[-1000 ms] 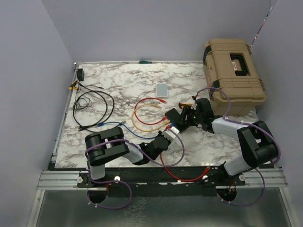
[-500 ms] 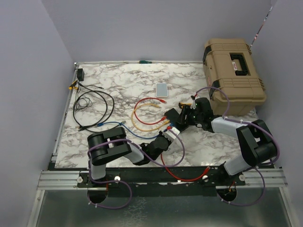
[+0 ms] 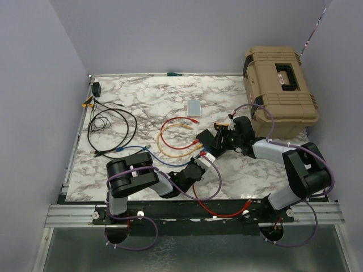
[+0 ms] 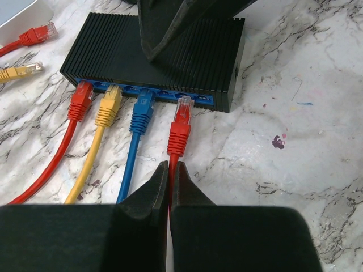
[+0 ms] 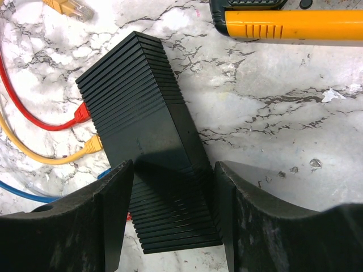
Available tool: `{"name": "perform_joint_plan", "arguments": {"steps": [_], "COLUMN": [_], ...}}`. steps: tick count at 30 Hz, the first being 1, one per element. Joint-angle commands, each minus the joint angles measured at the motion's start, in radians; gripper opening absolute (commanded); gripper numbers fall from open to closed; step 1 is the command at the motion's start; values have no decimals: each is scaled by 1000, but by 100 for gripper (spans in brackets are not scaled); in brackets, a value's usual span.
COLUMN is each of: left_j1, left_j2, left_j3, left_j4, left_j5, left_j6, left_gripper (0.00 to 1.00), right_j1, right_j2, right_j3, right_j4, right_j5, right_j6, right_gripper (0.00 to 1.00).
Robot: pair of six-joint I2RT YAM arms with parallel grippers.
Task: Insert the plug into the switch port
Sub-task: Insert the connector into the switch port.
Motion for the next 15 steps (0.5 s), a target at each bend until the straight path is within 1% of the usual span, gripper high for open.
{"name": "perform_joint_plan", "arguments": {"steps": [1,6,15], "left_j1": [-10,-9,-9], "left_j2": [10,12,16], "left_j3": [-5,-1,8], "left_j4": [35,35,35], "left_j5": [-49,-75,-19], "left_j6": [-3,4,6], "left_gripper": [0,0,0], "right_j1": [-2,-2,-2], "right_j2": [32,34,44], "right_j3": [9,11,14], "right_j4": [-25,-25,-19], "right_j5": [-32,-34,-56], "right_j6": [-10,-11,-9], "right_gripper": [60,60,60]}}
